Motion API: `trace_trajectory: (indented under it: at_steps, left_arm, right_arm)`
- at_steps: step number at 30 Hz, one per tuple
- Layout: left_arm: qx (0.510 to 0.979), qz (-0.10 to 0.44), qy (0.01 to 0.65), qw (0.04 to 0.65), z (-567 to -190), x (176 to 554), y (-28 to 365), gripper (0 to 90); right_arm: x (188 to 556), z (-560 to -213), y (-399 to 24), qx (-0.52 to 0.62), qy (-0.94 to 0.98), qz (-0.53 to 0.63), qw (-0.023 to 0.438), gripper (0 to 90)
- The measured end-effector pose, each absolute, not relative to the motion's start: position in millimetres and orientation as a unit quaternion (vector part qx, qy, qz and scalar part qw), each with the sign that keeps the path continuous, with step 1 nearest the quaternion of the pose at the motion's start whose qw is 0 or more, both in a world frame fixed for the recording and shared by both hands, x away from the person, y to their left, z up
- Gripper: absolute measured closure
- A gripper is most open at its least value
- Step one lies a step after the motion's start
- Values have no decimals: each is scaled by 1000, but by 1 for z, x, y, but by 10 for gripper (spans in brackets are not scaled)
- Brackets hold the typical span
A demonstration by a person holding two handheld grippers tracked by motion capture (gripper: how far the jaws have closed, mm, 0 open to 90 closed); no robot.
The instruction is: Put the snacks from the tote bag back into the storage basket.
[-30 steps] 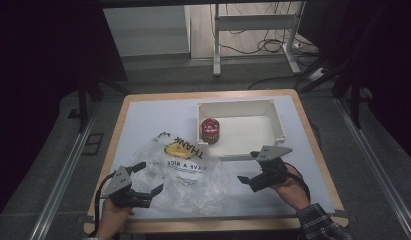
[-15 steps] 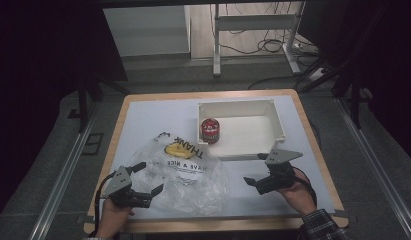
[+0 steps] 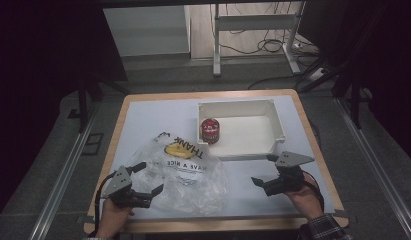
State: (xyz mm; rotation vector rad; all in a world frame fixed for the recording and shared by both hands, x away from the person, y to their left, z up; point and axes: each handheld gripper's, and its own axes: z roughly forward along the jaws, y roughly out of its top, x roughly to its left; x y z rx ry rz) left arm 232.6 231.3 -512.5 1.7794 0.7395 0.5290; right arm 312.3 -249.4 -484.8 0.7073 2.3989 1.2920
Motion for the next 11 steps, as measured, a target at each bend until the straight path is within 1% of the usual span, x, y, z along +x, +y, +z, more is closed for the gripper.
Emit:
trace_trajectory:
  at_steps: [11]
  left_arm:
    - [750,222,311,540,-512,233,231,44]
  right_arm:
    - [310,-490,-260,260,840,444,171,33]
